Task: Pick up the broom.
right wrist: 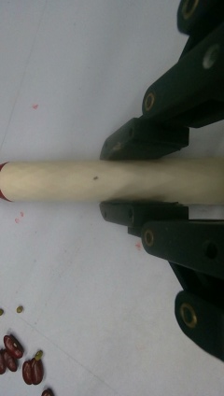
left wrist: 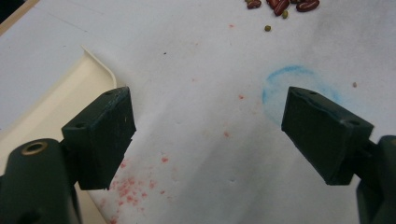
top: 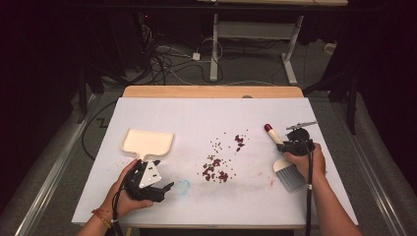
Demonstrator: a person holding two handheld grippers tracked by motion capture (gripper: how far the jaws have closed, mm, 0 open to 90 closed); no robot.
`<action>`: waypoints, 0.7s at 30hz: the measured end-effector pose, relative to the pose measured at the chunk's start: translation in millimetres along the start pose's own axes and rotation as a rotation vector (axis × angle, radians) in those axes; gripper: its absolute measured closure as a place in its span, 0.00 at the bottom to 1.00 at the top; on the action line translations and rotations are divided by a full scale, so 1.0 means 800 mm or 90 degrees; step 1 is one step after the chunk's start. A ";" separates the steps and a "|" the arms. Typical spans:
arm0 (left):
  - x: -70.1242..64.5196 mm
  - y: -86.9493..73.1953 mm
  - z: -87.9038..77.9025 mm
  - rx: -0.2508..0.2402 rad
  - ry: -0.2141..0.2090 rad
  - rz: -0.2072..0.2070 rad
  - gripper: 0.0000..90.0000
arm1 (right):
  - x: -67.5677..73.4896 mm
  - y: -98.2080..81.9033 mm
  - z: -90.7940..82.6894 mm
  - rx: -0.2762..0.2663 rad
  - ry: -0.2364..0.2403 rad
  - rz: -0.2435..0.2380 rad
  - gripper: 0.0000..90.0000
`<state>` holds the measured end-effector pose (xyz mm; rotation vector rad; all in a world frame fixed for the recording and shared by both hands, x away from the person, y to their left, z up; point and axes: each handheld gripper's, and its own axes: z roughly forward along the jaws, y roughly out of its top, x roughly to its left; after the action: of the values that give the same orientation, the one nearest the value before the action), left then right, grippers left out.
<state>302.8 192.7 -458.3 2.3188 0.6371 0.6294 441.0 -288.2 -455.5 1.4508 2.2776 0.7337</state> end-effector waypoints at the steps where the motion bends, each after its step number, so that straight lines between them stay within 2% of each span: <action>1: 0.000 0.000 0.000 -0.001 -0.001 -0.003 0.19 | 0.000 -0.001 -0.001 -0.005 0.004 0.000 0.78; 3: -0.001 0.001 0.000 -0.001 -0.001 -0.001 0.19 | -0.001 -0.003 -0.006 -0.022 0.011 0.004 0.78; 5: -0.002 0.001 -0.001 -0.002 -0.005 -0.004 0.19 | -0.001 -0.005 -0.018 -0.054 0.018 0.007 0.78; 10: -0.002 0.001 -0.001 0.002 -0.012 -0.006 0.19 | -0.002 -0.013 -0.055 -0.144 0.064 0.018 0.78; 12: -0.002 0.002 -0.002 0.002 -0.008 0.001 0.19 | -0.002 -0.016 -0.066 -0.169 0.060 0.018 0.78; 15: -0.002 0.003 -0.003 -0.004 -0.028 -0.010 0.19 | -0.003 -0.018 -0.082 -0.210 0.056 0.021 0.78; 18: -0.003 0.005 -0.003 -0.005 -0.030 -0.010 0.19 | -0.002 -0.019 -0.098 -0.247 0.053 0.029 0.79; 21: -0.003 0.009 -0.006 -0.021 -0.042 -0.022 0.19 | 0.004 -0.017 -0.114 -0.280 0.051 0.018 0.79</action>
<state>300.6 188.6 -450.8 2.2824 0.6310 0.5417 380.4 -311.8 -390.0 1.2621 1.9816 1.2289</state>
